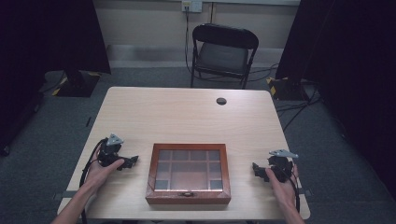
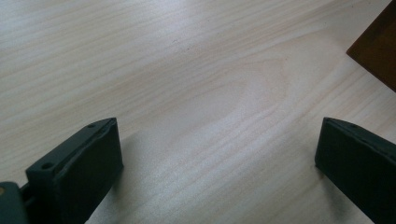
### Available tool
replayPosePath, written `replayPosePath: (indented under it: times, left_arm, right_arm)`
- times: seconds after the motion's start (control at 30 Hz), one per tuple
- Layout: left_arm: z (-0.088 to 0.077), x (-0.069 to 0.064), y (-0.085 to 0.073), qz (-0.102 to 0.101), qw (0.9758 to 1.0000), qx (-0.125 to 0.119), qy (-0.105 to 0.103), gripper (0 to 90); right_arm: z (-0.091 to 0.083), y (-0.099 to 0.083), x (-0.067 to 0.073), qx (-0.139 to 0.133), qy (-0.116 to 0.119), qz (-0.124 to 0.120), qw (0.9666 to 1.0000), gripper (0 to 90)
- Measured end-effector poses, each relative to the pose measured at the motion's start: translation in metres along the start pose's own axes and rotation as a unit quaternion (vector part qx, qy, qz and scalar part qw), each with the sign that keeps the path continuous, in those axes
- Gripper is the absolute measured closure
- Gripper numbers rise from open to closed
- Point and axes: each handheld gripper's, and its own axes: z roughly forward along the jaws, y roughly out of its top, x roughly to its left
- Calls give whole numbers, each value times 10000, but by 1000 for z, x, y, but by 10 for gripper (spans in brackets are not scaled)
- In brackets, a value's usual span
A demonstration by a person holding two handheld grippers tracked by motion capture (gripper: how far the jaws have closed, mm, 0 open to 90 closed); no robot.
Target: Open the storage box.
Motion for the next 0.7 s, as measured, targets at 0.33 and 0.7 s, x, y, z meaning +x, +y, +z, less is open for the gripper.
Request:
replayPosePath:
  times: [0.33,0.7]
  left_arm:
    - [-7,-1,2,-292,9993,-134,-205,182]
    - [-31,-28,20,15,9932,-695,-932,262]
  right_arm:
    - [0,0,0,15,-20,10,10000,13]
    - [0,0,0,12,-18,4,10000,13]
